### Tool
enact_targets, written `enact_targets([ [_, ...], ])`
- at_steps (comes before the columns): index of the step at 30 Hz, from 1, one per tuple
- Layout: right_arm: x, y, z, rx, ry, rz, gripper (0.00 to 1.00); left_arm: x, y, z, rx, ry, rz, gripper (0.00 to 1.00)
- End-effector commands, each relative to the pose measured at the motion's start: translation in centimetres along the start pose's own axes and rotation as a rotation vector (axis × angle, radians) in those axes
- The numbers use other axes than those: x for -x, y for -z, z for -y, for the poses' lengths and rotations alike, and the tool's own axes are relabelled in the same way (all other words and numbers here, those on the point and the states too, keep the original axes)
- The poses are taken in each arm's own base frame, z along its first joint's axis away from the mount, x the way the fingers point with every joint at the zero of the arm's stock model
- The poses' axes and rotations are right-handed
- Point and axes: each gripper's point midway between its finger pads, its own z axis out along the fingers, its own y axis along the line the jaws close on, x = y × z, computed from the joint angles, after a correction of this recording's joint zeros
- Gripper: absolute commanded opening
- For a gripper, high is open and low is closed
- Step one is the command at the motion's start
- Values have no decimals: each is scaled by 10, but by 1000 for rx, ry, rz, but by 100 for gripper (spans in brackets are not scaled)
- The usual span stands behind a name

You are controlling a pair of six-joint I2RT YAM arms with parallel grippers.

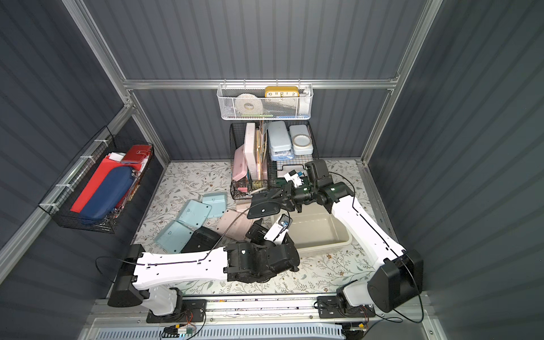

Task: Put the calculator in the storage box
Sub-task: Pick up the calculator at the center of the board.

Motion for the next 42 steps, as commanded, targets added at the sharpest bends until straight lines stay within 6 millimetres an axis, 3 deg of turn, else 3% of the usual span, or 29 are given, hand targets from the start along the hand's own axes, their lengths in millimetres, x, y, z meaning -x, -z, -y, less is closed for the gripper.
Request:
enact_targets([
  [1,-9,12,-16,33,33,-4,23,9,-1,-20,-21,-19,30,99],
  [9,-12,18,-14,33,5,4,23,28,-9,-27,-151,-31,79,92],
  [18,-13,19,-13,33,-31,-4,24,34,-24,-38,-68,-131,84,73],
  [21,-11,19,-9,21,-43,2,24,39,-24,-48,-26,-146,93,72],
  [27,-2,23,3,-9,-73,39,24,67,12,-66,-138,-62,206,85],
  [31,2,27,6,-18,-84,56,24,69,23,-71,-172,-69,251,99],
  [42,-3,30,8,-30,-97,57,24,78,-11,-65,-112,-218,202,99],
])
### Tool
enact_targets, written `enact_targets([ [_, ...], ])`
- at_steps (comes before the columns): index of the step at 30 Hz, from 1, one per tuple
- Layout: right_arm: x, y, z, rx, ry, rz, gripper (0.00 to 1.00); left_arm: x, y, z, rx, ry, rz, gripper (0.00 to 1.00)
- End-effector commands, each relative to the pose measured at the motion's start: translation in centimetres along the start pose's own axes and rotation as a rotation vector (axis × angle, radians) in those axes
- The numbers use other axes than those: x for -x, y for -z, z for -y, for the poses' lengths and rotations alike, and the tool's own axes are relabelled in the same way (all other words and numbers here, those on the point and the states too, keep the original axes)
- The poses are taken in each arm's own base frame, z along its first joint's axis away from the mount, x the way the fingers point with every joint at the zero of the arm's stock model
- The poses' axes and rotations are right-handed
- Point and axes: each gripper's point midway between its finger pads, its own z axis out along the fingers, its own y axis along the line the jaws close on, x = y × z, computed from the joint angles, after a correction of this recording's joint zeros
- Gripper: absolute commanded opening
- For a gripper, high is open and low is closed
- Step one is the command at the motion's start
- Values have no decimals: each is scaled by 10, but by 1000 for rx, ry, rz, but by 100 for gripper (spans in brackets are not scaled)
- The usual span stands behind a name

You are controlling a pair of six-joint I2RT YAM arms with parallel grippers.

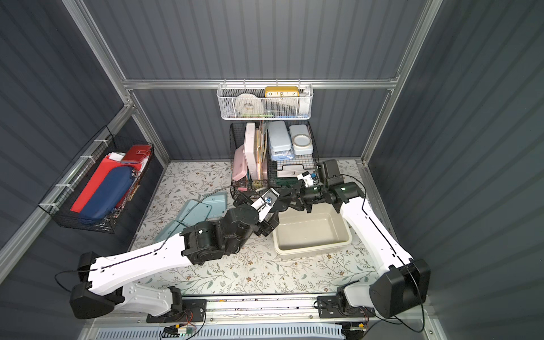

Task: Put the calculator in the storage box
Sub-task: Pick up the calculator at the center of the board.

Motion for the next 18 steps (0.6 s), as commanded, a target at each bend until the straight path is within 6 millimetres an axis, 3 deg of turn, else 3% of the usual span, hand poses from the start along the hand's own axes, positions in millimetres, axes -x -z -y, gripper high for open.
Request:
enact_targets([
  [1,-20,3,-9,34,24,-61,24,3,-14,1,15,-75,-23,99],
  [8,-17,4,-2,13,10,-56,24,16,-7,7,-66,-62,6,91],
  [14,-12,10,1,4,3,-42,24,9,-3,13,-113,-66,3,92],
  [15,-12,10,1,4,3,-42,24,-5,-8,21,-125,-90,-28,92],
  [18,-12,9,3,2,0,-45,24,-12,-15,29,-132,-106,-50,92],
])
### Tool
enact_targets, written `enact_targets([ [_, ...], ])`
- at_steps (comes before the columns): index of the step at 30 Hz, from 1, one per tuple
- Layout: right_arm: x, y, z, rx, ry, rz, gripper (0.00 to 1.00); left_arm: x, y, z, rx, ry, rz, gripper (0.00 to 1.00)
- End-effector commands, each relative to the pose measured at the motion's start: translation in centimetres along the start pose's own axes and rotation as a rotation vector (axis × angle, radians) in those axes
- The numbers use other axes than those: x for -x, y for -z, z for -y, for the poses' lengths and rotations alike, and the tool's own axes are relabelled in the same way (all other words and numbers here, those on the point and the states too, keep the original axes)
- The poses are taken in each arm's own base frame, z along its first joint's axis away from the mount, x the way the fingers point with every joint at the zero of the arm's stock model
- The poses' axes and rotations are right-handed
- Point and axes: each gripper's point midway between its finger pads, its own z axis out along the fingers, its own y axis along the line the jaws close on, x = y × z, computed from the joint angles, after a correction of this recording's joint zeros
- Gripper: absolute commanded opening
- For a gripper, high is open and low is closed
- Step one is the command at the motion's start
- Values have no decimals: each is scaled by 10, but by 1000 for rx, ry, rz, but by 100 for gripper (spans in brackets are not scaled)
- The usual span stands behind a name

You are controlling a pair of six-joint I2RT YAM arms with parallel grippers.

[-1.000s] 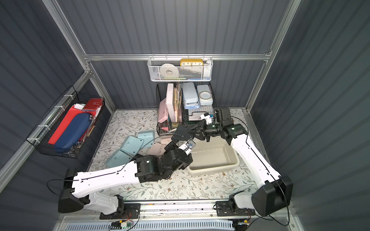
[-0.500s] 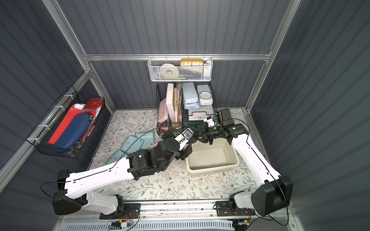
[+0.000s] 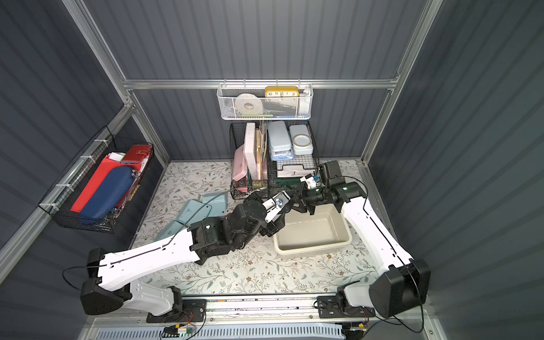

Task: Put the calculator in the storage box
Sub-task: Pick up the calculator at the center of the board.

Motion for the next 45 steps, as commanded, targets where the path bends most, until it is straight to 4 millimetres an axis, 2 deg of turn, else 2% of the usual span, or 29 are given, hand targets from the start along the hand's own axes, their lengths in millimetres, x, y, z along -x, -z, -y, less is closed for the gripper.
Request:
enact_targets([
  [1,-11,6,-11,39,34,-37,24,-16,-10,8,-15,-39,-48,92],
  [6,-10,5,-8,34,26,-40,23,-22,-13,13,-30,-69,-56,89],
  [9,-12,6,-9,38,23,-45,24,-29,-20,12,9,-114,-80,84],
  [13,-16,7,-9,46,21,-48,24,-33,-30,12,52,-123,-110,66],
  [16,-17,7,-8,48,13,-53,24,-38,-35,17,65,-145,-129,56],
  [24,-17,6,-9,57,10,-55,24,-35,-34,16,73,-148,-125,23],
  [27,-17,6,-9,60,9,-54,25,-35,-35,16,75,-146,-129,14],
  [31,-16,6,-10,68,11,-51,33,-34,-35,17,68,-120,-135,10],
  [34,-13,9,-9,49,32,-15,43,-34,-35,20,52,-83,-136,8],
  [35,-11,11,-7,38,36,0,47,-19,-31,15,49,-54,-106,8],
  [36,-9,14,-6,36,45,16,51,-17,-31,15,39,-46,-98,8],
  [43,20,57,4,35,118,202,72,11,-18,12,-25,87,-20,8],
  [45,18,72,2,57,192,260,79,22,-13,12,-65,143,15,8],
])
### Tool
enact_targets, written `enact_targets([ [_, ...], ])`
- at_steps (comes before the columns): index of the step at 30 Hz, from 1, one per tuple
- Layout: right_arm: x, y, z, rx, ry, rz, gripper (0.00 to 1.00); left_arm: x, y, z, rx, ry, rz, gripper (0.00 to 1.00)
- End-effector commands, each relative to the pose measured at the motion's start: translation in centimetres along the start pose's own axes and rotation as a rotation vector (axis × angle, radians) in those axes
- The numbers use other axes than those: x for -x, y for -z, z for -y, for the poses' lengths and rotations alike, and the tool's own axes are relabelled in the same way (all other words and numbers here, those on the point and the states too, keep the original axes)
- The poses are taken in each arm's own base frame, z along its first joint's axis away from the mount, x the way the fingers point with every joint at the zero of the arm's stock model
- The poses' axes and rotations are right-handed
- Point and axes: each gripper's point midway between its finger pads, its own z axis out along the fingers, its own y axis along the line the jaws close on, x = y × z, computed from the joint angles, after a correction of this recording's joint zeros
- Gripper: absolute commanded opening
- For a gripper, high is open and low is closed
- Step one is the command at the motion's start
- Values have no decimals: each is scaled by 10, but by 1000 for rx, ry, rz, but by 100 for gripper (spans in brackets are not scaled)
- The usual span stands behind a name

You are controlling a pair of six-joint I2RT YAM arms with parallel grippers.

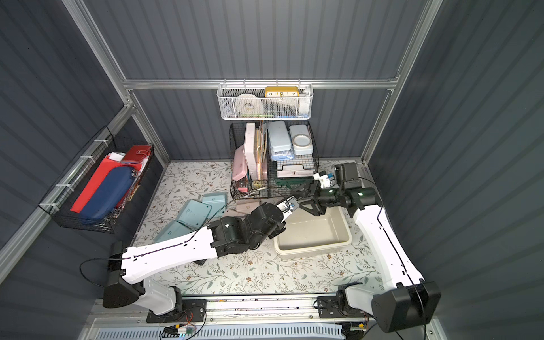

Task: Put the calculator in the storage box
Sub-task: Pick up the calculator at the center of the board.

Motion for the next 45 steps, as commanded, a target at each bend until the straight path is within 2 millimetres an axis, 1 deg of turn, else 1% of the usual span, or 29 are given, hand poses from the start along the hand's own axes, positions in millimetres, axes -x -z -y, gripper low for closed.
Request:
enact_targets([
  [1,6,21,0,21,149,99,81,35,21,-12,-67,173,118,8],
  [4,10,34,1,44,237,179,91,48,28,-13,-148,251,173,8],
  [5,9,38,-1,57,271,200,98,50,29,-12,-175,274,183,8],
  [10,6,56,-6,67,418,337,99,58,33,-23,-330,402,237,7],
  [14,1,58,-5,105,491,379,99,62,45,-32,-480,481,290,7],
  [16,-3,59,-3,113,529,395,97,60,52,-40,-563,523,314,8],
  [18,-9,60,-12,162,592,389,97,57,60,-50,-631,561,339,8],
  [19,-11,60,-14,173,600,385,96,49,60,-49,-676,581,331,9],
  [22,-18,58,-22,222,629,329,91,41,70,-51,-820,621,341,10],
  [27,-29,55,-37,325,654,228,83,28,71,-48,-976,655,319,10],
  [30,-29,54,-41,346,658,209,79,23,75,-44,-1051,673,312,9],
  [33,-34,51,-45,369,669,170,75,19,75,-43,-1083,694,305,10],
  [41,-48,35,-51,385,704,106,67,9,64,-41,-1120,751,260,10],
  [45,-48,29,-48,364,703,103,58,5,57,-41,-1118,774,239,12],
])
